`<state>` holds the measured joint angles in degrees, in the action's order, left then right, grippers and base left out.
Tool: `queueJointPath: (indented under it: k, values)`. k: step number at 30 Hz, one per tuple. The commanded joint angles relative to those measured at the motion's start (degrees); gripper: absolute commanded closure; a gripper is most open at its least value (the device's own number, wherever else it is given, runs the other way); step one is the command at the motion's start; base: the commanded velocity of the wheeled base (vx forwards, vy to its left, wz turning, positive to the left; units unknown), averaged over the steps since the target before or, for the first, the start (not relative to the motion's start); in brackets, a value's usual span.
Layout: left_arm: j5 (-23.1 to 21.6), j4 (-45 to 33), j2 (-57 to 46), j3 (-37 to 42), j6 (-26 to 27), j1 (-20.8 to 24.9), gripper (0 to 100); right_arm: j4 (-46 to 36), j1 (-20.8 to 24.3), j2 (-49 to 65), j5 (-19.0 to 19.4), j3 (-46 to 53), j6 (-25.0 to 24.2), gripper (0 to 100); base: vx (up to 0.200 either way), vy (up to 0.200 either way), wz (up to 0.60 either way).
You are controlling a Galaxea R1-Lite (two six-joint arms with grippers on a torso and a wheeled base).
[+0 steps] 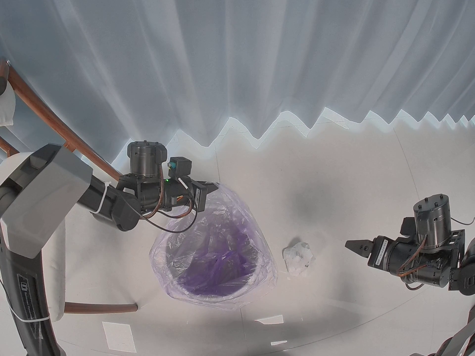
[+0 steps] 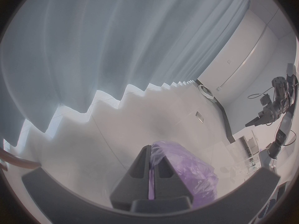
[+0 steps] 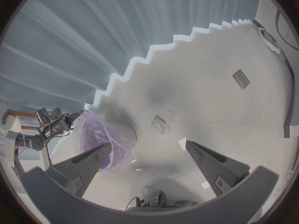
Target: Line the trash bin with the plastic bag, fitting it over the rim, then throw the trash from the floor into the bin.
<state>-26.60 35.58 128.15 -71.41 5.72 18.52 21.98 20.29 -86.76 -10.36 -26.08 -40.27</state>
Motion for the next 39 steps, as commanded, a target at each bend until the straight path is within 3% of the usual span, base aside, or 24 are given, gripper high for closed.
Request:
queueJointPath:
  k: [1,11,18,39]
  values:
    - [0.1,-0.6,3.9,-3.7,-0.2,-0.4,100,0.0,0.0,0.4,0.0,0.3,-0.2,0,0.000,0.000,0.00]
    - [0.3,-4.5,8.3,-10.9,-0.4,-3.0,100,0.0,0.0,1.2,0.0,1.5,-1.2,0,0.000,0.000,0.00]
    - [1.7,-5.6,10.7,-14.3,-6.2,-3.4,100,0.0,0.0,1.0,0.0,1.5,-1.1,0,0.000,0.000,0.00]
    - [3.0,-5.7,16.4,-19.6,-7.7,-4.2,100,0.0,0.0,1.1,0.0,2.2,-1.1,0,0.000,0.000,0.00]
